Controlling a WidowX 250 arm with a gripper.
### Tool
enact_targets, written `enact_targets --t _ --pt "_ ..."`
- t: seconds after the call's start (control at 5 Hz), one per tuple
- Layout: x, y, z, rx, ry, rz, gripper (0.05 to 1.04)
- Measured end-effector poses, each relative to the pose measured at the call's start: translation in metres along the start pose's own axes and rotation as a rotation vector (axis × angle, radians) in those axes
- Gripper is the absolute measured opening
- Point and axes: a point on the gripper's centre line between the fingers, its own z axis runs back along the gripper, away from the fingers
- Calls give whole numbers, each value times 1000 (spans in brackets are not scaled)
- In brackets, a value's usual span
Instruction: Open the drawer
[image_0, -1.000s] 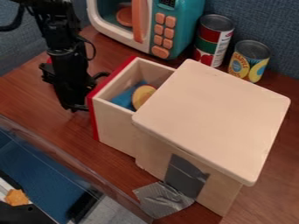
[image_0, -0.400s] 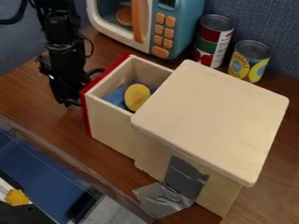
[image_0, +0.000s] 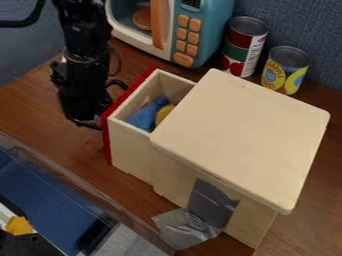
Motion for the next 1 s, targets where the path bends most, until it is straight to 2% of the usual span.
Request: enact_targets --t 0.2,0.4,0.6,0.8,1.0 --pt "0 0 9 11 -27 -13 736" --pt "-1 1 12 11 -26 -35 979" --pt "-6 4 18 21 -29 -30 998" --pt "-21 7 56 31 -66 23 999" --pt "-35 1 105 -11 -119 150 999"
